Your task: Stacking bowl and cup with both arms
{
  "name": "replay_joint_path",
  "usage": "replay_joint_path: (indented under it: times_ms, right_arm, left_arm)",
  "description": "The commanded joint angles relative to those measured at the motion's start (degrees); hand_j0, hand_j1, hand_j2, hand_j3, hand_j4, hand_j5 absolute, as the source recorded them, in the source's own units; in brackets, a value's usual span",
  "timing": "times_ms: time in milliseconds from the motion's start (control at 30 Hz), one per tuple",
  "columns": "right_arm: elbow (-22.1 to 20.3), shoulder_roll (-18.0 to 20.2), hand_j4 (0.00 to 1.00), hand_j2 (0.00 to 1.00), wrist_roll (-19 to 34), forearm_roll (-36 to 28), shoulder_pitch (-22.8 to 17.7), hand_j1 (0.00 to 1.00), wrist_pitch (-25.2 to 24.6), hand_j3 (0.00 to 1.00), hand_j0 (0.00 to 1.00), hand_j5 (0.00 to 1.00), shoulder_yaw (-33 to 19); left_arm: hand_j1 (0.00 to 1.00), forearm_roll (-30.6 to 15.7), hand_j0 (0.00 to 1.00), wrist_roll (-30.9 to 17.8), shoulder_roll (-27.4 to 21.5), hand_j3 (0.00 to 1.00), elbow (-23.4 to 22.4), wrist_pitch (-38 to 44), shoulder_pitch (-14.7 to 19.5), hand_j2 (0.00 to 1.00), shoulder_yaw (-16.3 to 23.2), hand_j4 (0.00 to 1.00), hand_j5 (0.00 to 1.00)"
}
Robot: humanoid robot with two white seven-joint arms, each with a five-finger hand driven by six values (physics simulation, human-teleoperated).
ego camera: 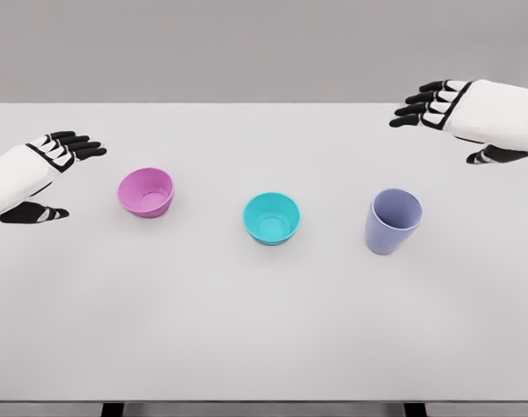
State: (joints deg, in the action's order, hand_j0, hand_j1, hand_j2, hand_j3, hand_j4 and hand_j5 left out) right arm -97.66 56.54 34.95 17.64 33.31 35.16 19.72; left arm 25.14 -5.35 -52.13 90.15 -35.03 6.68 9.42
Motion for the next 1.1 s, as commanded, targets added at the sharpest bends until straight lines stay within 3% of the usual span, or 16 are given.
replay_joint_path:
  times_ms: [0, 133, 233, 300, 367, 433, 500, 567, 667, 833, 1000, 1067]
  right_arm:
    - [-1.99, -0.12, 1.0, 1.0, 0.05, -0.15, 0.0, 1.0, -0.16, 1.0, 1.0, 1.0, 1.28]
    - [-2.71, -0.03, 1.0, 1.0, 0.05, -0.59, 0.35, 1.0, -0.16, 1.0, 1.0, 1.0, 1.28]
    - [-2.8, -0.03, 1.0, 1.0, 0.05, -0.94, 0.0, 1.0, -0.16, 1.0, 1.0, 1.0, 0.58]
    - [-2.71, -0.64, 1.0, 1.0, 0.05, -0.94, -0.09, 1.0, -0.16, 1.0, 1.0, 1.0, 0.14]
    - [-2.8, -1.61, 1.0, 1.0, 0.05, -0.94, -0.09, 1.0, -0.16, 1.0, 1.0, 1.0, -2.5]
    - [-2.8, -1.52, 1.0, 1.0, 0.05, -0.86, -0.44, 1.0, -0.16, 1.0, 1.0, 1.0, -2.67]
    - [-2.71, -1.61, 1.0, 1.0, 0.05, -0.86, -0.44, 1.0, -0.16, 1.0, 1.0, 1.0, -2.67]
    - [-2.71, -1.61, 1.0, 1.0, 0.05, -0.86, -0.44, 1.0, -0.16, 1.0, 1.0, 1.0, -2.67]
    - [-2.71, -1.7, 1.0, 1.0, 0.05, -0.86, -0.44, 1.0, -0.16, 1.0, 1.0, 1.0, -2.58]
    - [-2.71, -1.52, 1.0, 1.0, 0.05, -0.86, -0.7, 1.0, -0.16, 1.0, 1.0, 1.0, -2.5]
    - [-2.71, -1.52, 1.0, 1.0, 0.05, -0.86, -0.62, 1.0, -0.16, 1.0, 1.0, 1.0, -2.5]
    - [-2.71, -1.52, 1.0, 1.0, 0.05, -0.86, -0.7, 1.0, -0.16, 1.0, 1.0, 1.0, -2.5]
  left_arm:
    - [1.0, -0.36, 1.0, -0.01, 0.1, 1.0, -0.15, 0.03, 0.0, 1.0, -0.02, 1.0, 1.0]
    - [1.0, -0.36, 1.0, -0.01, 0.1, 1.0, -0.24, 0.03, 0.0, 1.0, -0.11, 1.0, 1.0]
    - [1.0, -0.36, 1.0, -1.15, 0.01, 1.0, -3.57, 0.03, 1.05, 1.0, -0.37, 1.0, 1.0]
    - [1.0, -2.38, 1.0, -9.93, -0.52, 1.0, -3.22, 0.03, 1.32, 1.0, -3.71, 1.0, 1.0]
    - [1.0, -11.68, 1.0, -27.67, -1.84, 1.0, -2.61, 0.03, 4.57, 1.0, -3.54, 1.0, 1.0]
    - [1.0, -17.32, 1.0, -29.65, -1.75, 1.0, -0.06, 0.03, 5.62, 1.0, -2.48, 1.0, 1.0]
    - [1.0, -19.25, 1.0, -29.65, -1.75, 1.0, 1.43, 0.03, 10.44, 1.0, 2.77, 1.0, 1.0]
    - [1.0, -21.71, 1.0, -29.65, -1.84, 1.0, 1.26, 0.03, 19.24, 1.0, 13.24, 1.0, 1.0]
    - [1.0, -23.03, 1.0, -29.65, -1.84, 1.0, 1.08, 6.9, 26.8, 1.0, 25.02, 1.0, 1.0]
    - [1.0, -23.47, 1.0, -29.65, -1.75, 1.0, -0.06, 14.11, 33.31, 1.0, 32.85, 1.0, 1.0]
    - [1.0, -22.95, 1.0, -29.65, -1.66, 1.0, -0.06, 15.26, 34.36, 1.0, 34.43, 1.0, 1.0]
    - [1.0, -22.07, 1.0, -29.65, -1.66, 1.0, -0.15, 15.34, 36.21, 1.0, 36.8, 1.0, 1.0]
